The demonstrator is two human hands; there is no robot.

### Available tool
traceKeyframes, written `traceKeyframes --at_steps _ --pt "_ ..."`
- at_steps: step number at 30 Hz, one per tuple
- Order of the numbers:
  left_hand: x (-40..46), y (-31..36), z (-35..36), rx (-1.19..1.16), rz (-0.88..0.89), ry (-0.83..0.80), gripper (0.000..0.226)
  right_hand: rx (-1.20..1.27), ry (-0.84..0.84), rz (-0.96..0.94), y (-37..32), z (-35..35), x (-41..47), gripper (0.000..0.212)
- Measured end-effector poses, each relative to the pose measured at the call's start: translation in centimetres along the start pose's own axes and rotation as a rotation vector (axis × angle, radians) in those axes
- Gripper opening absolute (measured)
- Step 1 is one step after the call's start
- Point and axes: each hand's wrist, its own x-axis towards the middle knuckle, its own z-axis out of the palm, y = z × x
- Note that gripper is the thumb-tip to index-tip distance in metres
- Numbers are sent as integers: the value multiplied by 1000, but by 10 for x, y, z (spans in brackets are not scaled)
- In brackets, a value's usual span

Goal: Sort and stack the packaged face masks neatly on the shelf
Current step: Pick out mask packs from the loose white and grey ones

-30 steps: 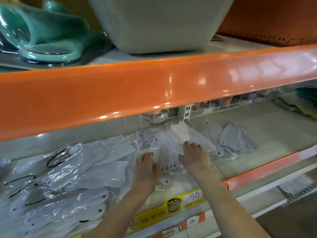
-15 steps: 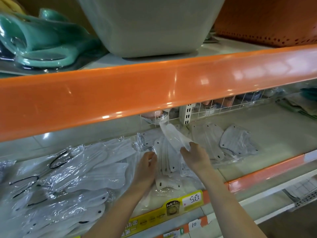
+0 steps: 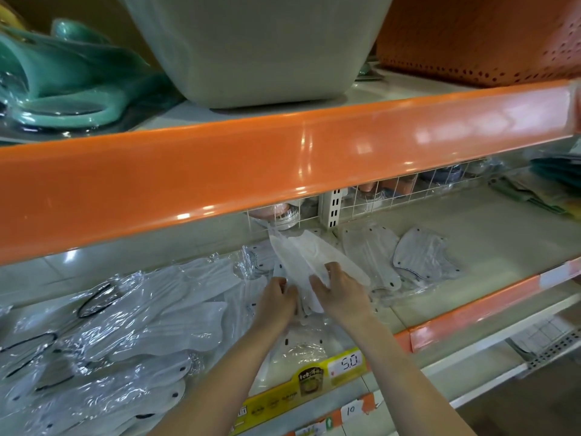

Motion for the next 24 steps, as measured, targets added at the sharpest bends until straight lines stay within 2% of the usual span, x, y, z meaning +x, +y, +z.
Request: traceKeyframes --at_steps 5,11,14,16,18,21,24 --pt "10 -1 -11 20 65 -11 27 -78 -32 -33 -5 0 -1 46" --pt "34 -17 -43 235 53 140 25 -375 -248 -34 -33 -3 3 53" --pt "40 -19 -54 252 39 224 27 -391 -177 -95 -50 -2 6 55" --pt "48 -21 -57 225 14 262 33 -389 -35 -213 -59 3 13 49" --pt "59 -25 -57 177 -53 251 37 -362 20 -341 -66 14 28 42" --pt "78 -31 -58 -19 -191 265 38 -339 -84 -438 -73 34 53 43" --pt "90 -37 -59 -142 -258 279 40 -392 -215 -497 -72 49 68 55"
